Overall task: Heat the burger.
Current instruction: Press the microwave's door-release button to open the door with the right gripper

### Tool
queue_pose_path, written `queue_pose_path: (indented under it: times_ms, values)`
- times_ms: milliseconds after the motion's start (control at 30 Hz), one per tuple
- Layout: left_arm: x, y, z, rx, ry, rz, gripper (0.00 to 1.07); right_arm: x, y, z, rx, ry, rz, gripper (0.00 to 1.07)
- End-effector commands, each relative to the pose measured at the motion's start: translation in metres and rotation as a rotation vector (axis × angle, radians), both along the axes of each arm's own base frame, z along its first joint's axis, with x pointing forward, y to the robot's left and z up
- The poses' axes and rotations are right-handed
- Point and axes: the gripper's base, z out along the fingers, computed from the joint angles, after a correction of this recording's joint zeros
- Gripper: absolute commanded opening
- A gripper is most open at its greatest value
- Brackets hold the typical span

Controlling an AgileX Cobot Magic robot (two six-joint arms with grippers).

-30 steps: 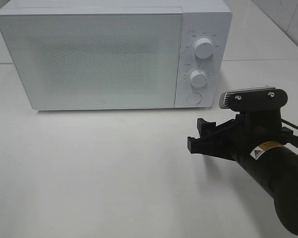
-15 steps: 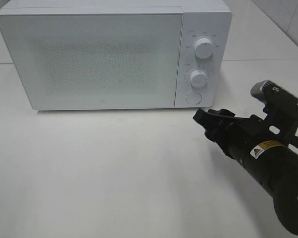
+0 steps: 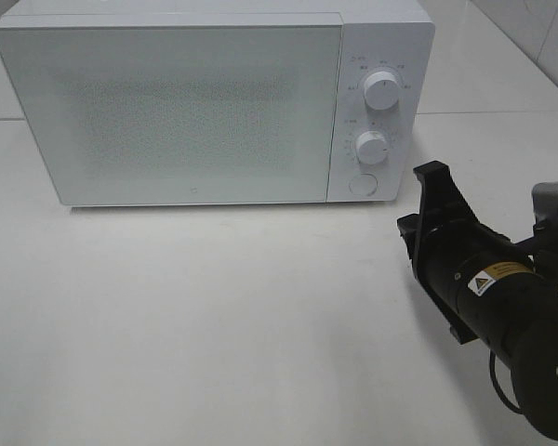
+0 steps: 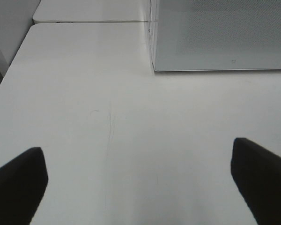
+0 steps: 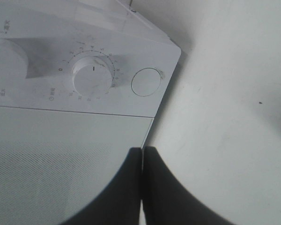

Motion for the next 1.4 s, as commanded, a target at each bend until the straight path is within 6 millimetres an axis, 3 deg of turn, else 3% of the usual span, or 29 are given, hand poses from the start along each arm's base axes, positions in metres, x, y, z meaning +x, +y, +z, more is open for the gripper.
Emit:
queue_pose_path:
  times_ms: [33, 167, 567, 1400]
  values:
    - [-0.002, 0.0, -0.001, -0.001, -0.015, -0.002, 1.0, 0.001, 0.002, 0.002, 0.09, -0.001, -0.027, 0.0]
    - [-0.002, 0.0, -0.001, -0.001, -0.015, -0.002, 1.0, 0.003, 0.007, 0.001, 0.209, 0.04, -0.064, 0.0]
    - [-0.002, 0.0, -0.001, -0.001, -0.015, -0.002, 1.0, 0.016, 0.007, 0.002, 0.215, 0.049, -0.138, 0.0]
    - [-0.002, 0.0, -0.001, -0.001, -0.015, -0.002, 1.0, 0.086, 0.016, -0.018, 0.24, 0.06, -0.248, 0.0]
